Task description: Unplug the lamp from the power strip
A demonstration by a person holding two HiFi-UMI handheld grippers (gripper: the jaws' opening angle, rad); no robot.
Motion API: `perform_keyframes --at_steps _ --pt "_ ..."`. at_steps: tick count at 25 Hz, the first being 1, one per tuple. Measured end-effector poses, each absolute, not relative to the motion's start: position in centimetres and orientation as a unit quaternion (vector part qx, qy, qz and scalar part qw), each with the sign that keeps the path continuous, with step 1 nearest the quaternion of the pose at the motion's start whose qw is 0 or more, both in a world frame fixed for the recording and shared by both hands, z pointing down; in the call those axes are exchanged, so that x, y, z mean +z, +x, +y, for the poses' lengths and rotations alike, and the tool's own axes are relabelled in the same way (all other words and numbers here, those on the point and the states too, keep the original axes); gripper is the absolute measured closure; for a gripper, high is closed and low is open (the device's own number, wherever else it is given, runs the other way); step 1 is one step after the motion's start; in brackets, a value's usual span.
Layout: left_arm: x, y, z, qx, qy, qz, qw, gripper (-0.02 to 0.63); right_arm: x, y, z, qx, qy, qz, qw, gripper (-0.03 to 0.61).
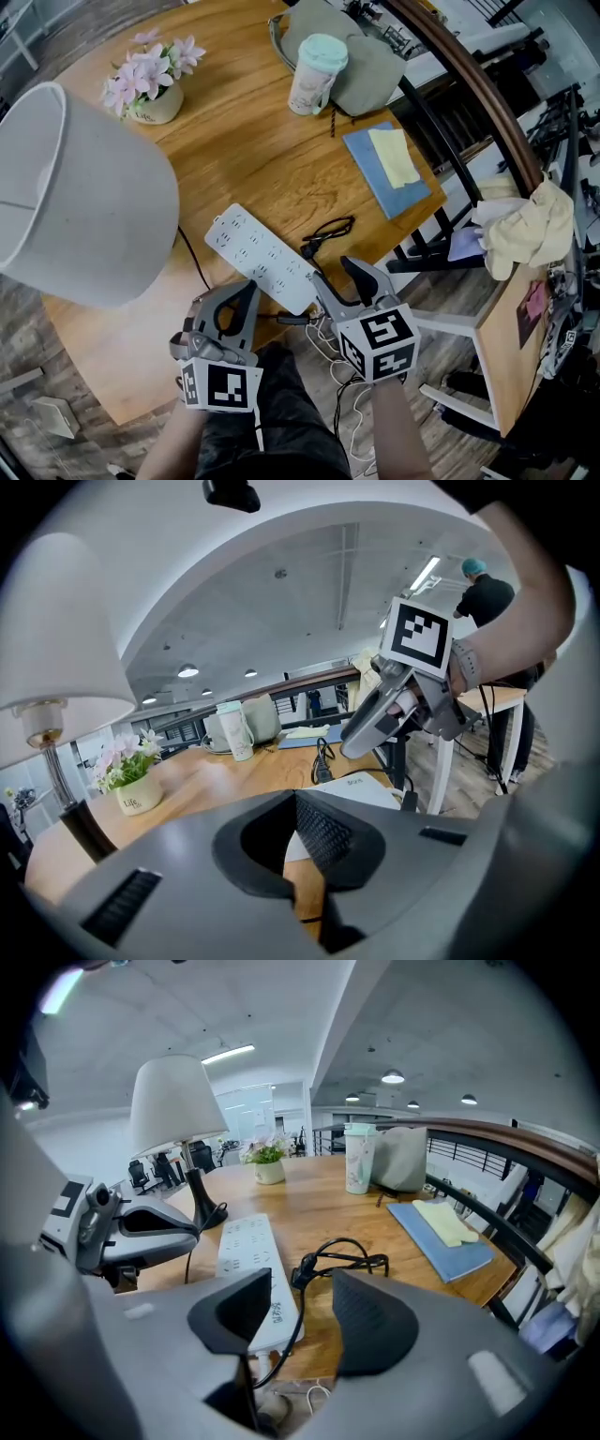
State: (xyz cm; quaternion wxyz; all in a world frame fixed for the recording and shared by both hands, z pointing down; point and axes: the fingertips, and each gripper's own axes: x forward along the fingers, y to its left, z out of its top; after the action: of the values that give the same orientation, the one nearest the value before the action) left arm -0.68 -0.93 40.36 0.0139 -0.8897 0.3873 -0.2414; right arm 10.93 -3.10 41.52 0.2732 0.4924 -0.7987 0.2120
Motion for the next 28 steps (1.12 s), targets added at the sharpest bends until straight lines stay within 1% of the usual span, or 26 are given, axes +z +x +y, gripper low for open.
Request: perform_keyframes --at_steps 5,7,12,15,17,25,28 --pt "39.3 -0.8 -1.9 -0.208 -0.888 0.409 -0.028 0.621 37.5 8.8 -3.2 0.148 0.466 -0.846 0.212 0.388" --pt "39.0 -1.2 -2.5 -0.2 -0.884 0.421 -0.04 0.621 36.0 7.8 -3.0 0.12 0.457 -0.86 0.19 0.426" --pt "37.8 -1.0 -2.4 -0.193 -0.886 0.422 -0.027 0.621 33.3 6.6 -2.5 0.08 0.452 -0.873 0.165 0.526" --pt "36.5 -0.6 -2.5 -0.18 -0.889 0.42 -0.021 0.621 31.7 6.3 -2.3 0.065 0.457 -0.874 0.149 0.571" --pt "35.4 -0.3 -2.5 -0.166 -0.893 0.417 -0.02 0.621 30.8 6.2 -2.2 0.057 0.46 -0.875 0.14 0.571" --pt "31.9 0.0 -2.3 -0.114 -0.901 0.415 -0.052 0.621 28.6 6.4 -1.2 0.049 0.463 -0.878 0.111 0.571" --pt "30.5 -0.1 -2.3 -0.097 -0.901 0.42 -0.048 0.621 27.9 6.6 -1.2 0.048 0.466 -0.878 0.101 0.571"
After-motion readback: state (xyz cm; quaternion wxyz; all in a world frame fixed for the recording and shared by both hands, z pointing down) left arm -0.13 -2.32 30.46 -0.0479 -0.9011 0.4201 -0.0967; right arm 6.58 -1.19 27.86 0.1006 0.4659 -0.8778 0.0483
